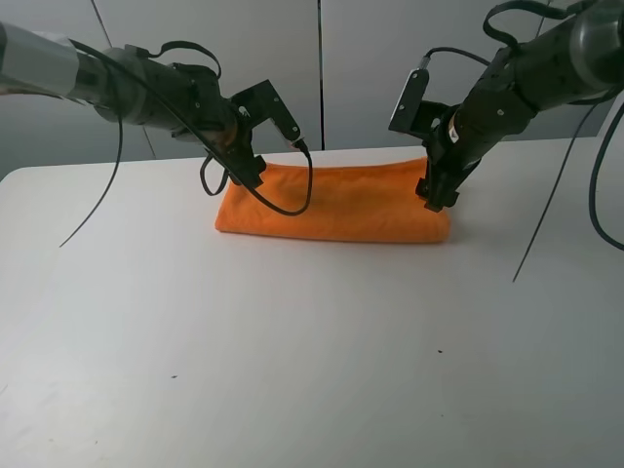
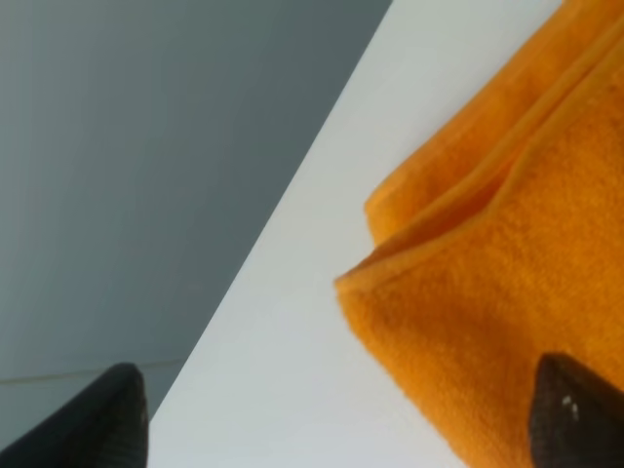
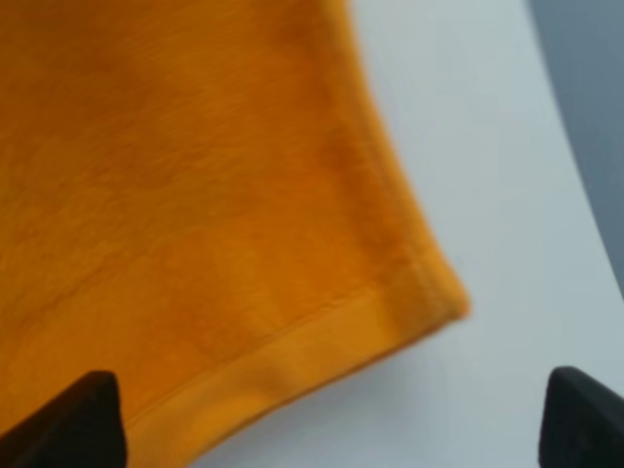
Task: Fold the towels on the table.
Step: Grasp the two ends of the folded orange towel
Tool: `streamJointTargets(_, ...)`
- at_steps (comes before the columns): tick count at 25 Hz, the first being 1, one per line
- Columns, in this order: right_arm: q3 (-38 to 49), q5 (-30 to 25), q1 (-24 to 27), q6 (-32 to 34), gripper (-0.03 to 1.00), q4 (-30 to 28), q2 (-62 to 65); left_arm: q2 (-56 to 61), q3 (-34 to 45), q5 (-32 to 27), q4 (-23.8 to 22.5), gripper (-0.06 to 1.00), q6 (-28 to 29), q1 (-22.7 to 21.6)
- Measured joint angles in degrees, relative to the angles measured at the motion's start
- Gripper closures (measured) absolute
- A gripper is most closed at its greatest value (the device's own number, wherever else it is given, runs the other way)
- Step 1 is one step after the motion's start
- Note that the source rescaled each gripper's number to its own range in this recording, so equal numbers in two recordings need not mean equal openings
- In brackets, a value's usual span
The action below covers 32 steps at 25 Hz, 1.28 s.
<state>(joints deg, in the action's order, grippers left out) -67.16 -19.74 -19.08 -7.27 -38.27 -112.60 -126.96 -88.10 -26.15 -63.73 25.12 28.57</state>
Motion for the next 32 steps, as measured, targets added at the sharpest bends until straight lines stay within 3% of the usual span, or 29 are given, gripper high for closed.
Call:
streamJointTargets(4,0.00,-2.47,0.10,14.24,-0.03,0.40,3.60,1.96,-0.13,-5.57,7.27,-0.05,0.00,0.00)
streamJointTargets(7,0.00,-4.65,0.10,17.60,-0.03,4.20,4.94,2.82,-0.13,-7.34,17.00,-0.05,-0.77,-0.62)
streamJointTargets(10,0.00,-5.37,0.10,17.16,-0.03,10.93,5.04,3.04,-0.13,-7.45,30.96,-0.05,-7.61,-2.36)
streamJointTargets(14,0.00,-5.75,0.96,11.86,-0.03,22.86,5.04,3.04,-0.13,-7.57,50.51,-0.05,-18.57,-6.41)
streamJointTargets(17,0.00,-6.98,3.34,5.52,-0.03,33.34,5.04,3.04,-0.13,-7.46,60.27,-0.05,-24.43,-9.41)
streamJointTargets(21,0.00,-8.36,6.34,-1.29,-0.03,45.18,5.04,2.41,-0.59,-6.71,63.73,-0.05,-26.58,-11.32)
streamJointTargets(23,0.00,-8.79,7.10,-2.64,-0.03,48.31,4.91,1.59,-0.59,-5.68,64.47,-0.05,-26.83,-11.37)
streamJointTargets(32,-4.55,-13.95,7.30,-5.41,-0.03,54.54,-0.57,-2.18,-0.63,-3.44,66.15,-0.05,-27.07,-11.37)
